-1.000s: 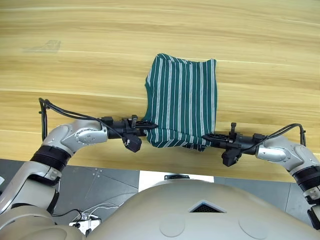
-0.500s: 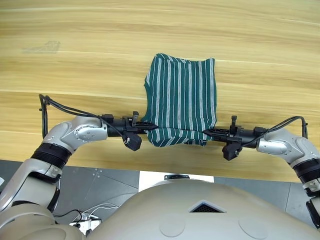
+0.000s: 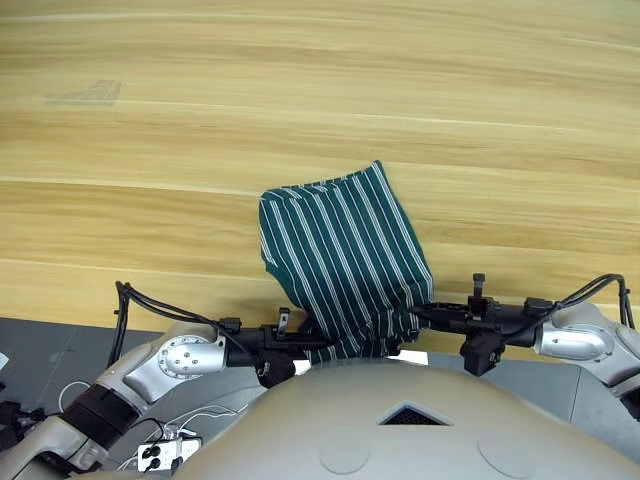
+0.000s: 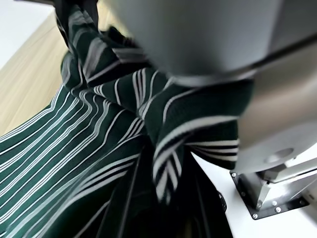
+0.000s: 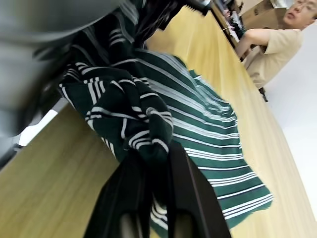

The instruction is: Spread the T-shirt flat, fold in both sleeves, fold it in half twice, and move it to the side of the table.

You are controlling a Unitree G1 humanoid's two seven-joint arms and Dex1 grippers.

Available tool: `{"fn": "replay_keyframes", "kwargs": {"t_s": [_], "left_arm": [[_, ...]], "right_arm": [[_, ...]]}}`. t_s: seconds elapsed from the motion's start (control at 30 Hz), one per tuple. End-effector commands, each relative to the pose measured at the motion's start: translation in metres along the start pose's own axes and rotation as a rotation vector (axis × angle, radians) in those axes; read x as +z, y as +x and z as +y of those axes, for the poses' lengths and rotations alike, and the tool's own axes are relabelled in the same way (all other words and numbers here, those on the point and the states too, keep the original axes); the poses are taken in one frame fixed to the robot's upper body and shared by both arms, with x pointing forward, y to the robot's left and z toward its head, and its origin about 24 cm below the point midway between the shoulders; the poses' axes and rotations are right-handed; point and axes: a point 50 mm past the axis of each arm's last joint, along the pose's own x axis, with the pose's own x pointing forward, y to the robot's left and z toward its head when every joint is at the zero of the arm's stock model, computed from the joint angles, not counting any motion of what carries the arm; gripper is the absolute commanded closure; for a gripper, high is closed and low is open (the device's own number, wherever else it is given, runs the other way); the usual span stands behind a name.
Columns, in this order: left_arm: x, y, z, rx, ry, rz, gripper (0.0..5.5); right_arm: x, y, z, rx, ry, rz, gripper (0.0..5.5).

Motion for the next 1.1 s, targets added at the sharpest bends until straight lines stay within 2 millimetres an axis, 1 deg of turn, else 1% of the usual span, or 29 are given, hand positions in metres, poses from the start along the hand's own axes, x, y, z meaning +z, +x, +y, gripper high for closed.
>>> {"fn": "replay_keyframes", "kwargs": {"t_s": [0.03, 0.13, 0.2, 0.27, 0.37, 0.47, 0.57, 0.67, 0.7, 0.77, 0.8, 0.87, 0.97, 1.03, 1.1], "left_arm": [[-0.017, -0.004, 0.022, 0.146, -0.061, 0.044, 5.43], [-0.027, -0.005, 0.046, 0.322, -0.168, 0.020, 5.43], [-0.027, -0.004, 0.054, 0.418, -0.270, -0.044, 5.43], [-0.025, -0.002, 0.056, 0.492, -0.373, -0.114, 5.43], [-0.020, -0.003, 0.063, 0.555, -0.470, -0.210, 5.43], [-0.011, -0.008, 0.073, 0.555, -0.500, -0.299, 5.43], [-0.004, -0.009, 0.073, 0.513, -0.496, -0.324, 5.43], [-0.003, -0.008, 0.058, 0.449, -0.483, -0.288, 5.43], [-0.003, -0.010, 0.055, 0.454, -0.491, -0.283, 5.43], [-0.003, -0.014, 0.057, 0.479, -0.504, -0.286, 5.43], [-0.003, -0.016, 0.058, 0.486, -0.504, -0.288, 5.43], [-0.002, -0.017, 0.058, 0.469, -0.492, -0.279, 5.43], [-0.005, -0.015, 0.047, 0.439, -0.493, -0.242, 5.43], [-0.006, -0.017, 0.042, 0.433, -0.495, -0.227, 5.43], [-0.007, -0.019, 0.044, 0.433, -0.491, -0.222, 5.43]], "right_arm": [[-0.015, 0.001, -0.020, -0.080, 0.004, 0.055, 5.30], [-0.030, 0.010, -0.043, -0.217, 0.032, 0.069, 5.30], [-0.041, 0.018, -0.061, -0.324, 0.065, 0.077, 5.30], [-0.053, 0.026, -0.076, -0.416, 0.101, 0.090, 5.30], [-0.066, 0.034, -0.090, -0.495, 0.158, 0.097, 5.30], [-0.067, 0.034, -0.098, -0.523, 0.187, 0.067, 5.30], [-0.058, 0.029, -0.092, -0.455, 0.204, 0.016, 5.30], [-0.042, 0.016, -0.058, -0.277, 0.194, 0.003, 5.30], [-0.036, 0.012, -0.045, -0.222, 0.203, 0.006, 5.30], [-0.029, 0.007, -0.034, -0.185, 0.223, 0.010, 5.30], [-0.027, 0.005, -0.032, -0.180, 0.223, 0.011, 5.30], [-0.020, 0.002, -0.036, -0.195, 0.206, 0.001, 5.30], [-0.010, -0.002, -0.033, -0.175, 0.196, -0.008, 5.30], [-0.010, -0.004, -0.035, -0.183, 0.198, 0.001, 5.30], [-0.014, -0.002, -0.040, -0.210, 0.199, 0.003, 5.30]]}}
